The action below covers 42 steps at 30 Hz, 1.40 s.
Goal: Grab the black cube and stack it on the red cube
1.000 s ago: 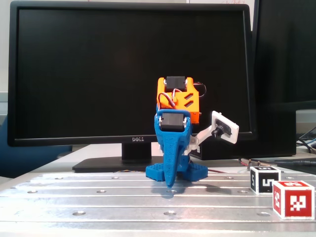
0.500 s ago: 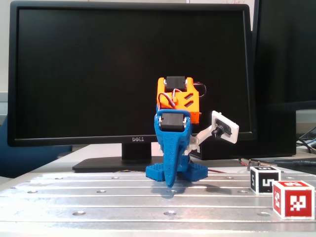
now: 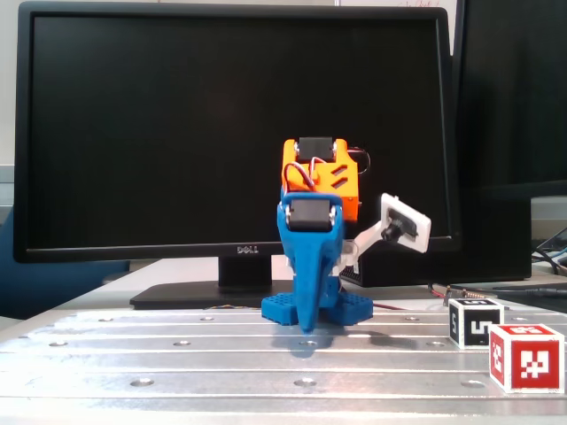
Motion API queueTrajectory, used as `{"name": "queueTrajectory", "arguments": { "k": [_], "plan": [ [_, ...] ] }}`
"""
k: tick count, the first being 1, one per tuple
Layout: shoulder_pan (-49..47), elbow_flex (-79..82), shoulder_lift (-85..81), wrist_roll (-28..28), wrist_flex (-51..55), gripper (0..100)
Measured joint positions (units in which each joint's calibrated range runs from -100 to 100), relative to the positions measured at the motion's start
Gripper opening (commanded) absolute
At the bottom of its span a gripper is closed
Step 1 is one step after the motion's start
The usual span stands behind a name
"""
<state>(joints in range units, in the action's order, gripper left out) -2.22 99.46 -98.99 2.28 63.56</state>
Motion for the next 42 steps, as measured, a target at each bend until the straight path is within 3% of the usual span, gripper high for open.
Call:
{"name": "queueTrajectory", "arguments": {
  "k": [18,30,36,42],
  "plan": [
    [-2.5,-4.4,1.2,2.4,-2.1,1],
    [-2.5,-28.4,33.8,2.8,-2.1,1],
    [-2.5,-38.7,47.0,8.7,-2.1,1],
    [-7.3,-44.9,55.0,18.8,-1.0,1]
  ]
}}
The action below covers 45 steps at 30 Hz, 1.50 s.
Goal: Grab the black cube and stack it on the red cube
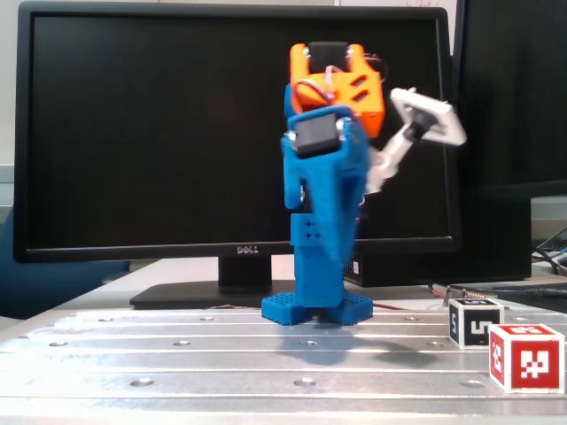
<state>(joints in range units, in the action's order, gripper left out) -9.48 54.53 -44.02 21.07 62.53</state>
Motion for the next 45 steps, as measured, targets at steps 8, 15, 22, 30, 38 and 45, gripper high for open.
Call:
{"name": "queueTrajectory", "arguments": {
  "k": [8,15,22,30,38,45],
  "plan": [
    [-5.1,-2.6,5.8,14.2,2.5,1],
    [-3.9,1.6,6.4,27.9,2.7,1],
    [-4.1,3.4,6.4,38.6,6.6,1],
    [-8.4,-2.4,6.2,49.0,21.7,1],
    [-24.0,-5.5,6.1,64.3,26.7,1],
    [-32.6,-5.5,6.4,68.3,22.9,1]
  ]
}}
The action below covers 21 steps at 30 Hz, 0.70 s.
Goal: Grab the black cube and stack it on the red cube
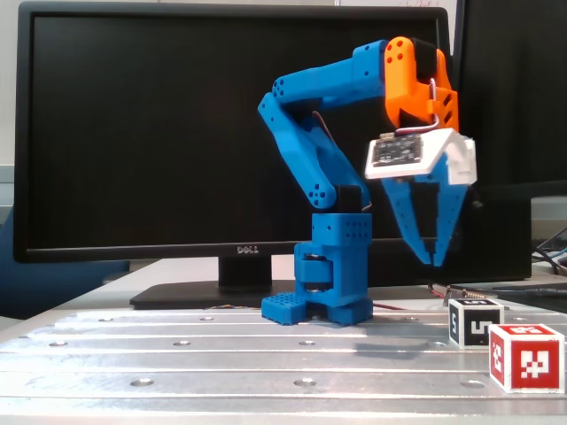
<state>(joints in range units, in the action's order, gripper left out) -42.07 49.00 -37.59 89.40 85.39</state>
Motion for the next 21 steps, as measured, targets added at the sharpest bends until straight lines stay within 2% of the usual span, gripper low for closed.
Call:
{"name": "queueTrajectory", "arguments": {
  "k": [11,21],
  "plan": [
    [-1.6,-11.7,17.0,-2.6,-1.5,1],
    [0.3,-17.1,24.3,-9.0,-5.6,1]
  ]
}}
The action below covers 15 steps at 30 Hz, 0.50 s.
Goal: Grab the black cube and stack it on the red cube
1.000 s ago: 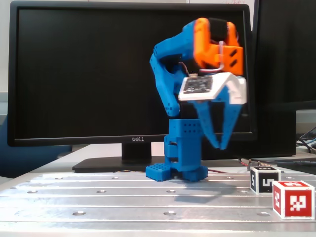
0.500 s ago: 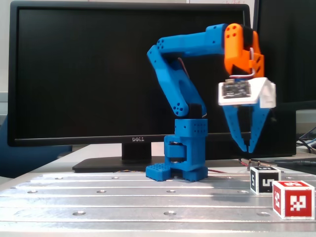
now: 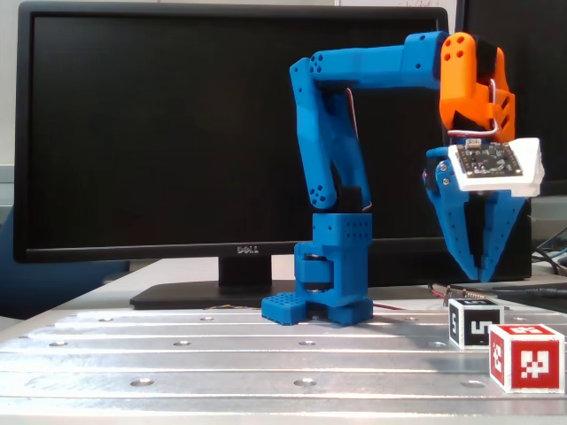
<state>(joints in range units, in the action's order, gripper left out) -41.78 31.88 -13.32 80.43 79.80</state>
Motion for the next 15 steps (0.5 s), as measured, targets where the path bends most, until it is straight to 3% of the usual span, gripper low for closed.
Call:
{"name": "queueTrajectory", "arguments": {
  "k": [15],
  "plan": [
    [-2.6,2.3,0.3,-0.5,-0.6,1]
  ]
}}
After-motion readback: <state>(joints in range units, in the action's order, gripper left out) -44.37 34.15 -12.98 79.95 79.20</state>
